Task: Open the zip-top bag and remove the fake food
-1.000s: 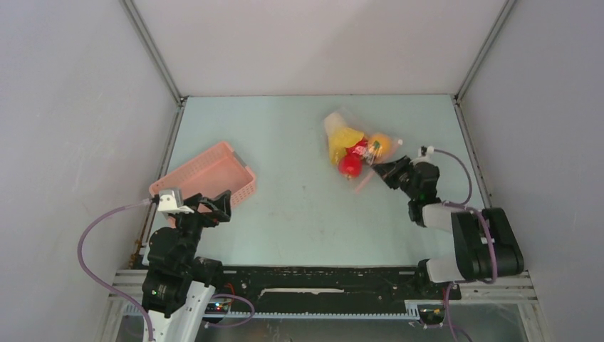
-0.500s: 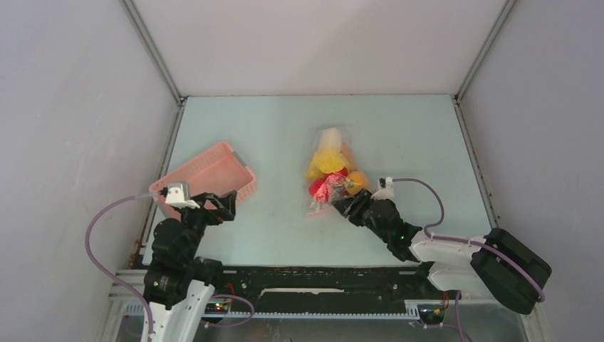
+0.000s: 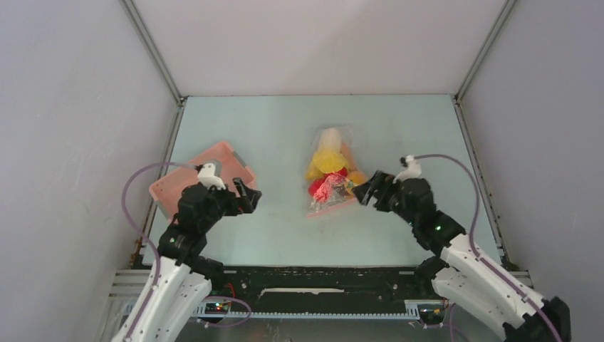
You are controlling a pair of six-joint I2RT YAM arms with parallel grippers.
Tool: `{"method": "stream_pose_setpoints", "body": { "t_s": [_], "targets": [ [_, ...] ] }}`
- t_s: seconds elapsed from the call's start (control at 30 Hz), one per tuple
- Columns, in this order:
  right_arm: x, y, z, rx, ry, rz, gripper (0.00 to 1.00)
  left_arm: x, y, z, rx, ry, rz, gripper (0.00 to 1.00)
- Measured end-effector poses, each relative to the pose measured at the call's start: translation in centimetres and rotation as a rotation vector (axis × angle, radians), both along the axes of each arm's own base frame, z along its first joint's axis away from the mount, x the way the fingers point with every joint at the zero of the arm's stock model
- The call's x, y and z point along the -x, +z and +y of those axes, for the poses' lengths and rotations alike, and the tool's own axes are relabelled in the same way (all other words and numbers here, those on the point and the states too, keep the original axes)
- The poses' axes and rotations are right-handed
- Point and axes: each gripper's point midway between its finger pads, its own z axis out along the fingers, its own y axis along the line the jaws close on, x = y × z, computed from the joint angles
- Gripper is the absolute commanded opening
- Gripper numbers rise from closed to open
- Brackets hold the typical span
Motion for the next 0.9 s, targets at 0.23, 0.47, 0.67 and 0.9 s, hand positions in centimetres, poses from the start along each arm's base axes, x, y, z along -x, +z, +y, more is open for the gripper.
{"method": "stream_pose_setpoints", "body": {
  "t_s": [0.23,0.47,0.67,0.9],
  "targets": [
    [-5.4,3.2,-8.4,0.102,-0.089,-0.031,0.91,-1.2,-2.4,-5.6,0.026,-0.136,0.119,1.00],
    [-9.4,-0.7,-9.5,0.061,0.011,0.125,0.89,-2.3,-3.8,-10.6,0.043,-0.198,0.149,1.00],
    [-11.0,-4.5,-7.7,-0.020,0.119,0.212,0.85,-4.4,-5.1,-14.4,0.040,-0.219,0.158,0.98],
    [-10.0,-5.9,-3.8,-0.081,0.268,0.221,0.74,-5.9,-9.5,-16.1,0.001,-0.211,0.241,0.85]
  ]
}}
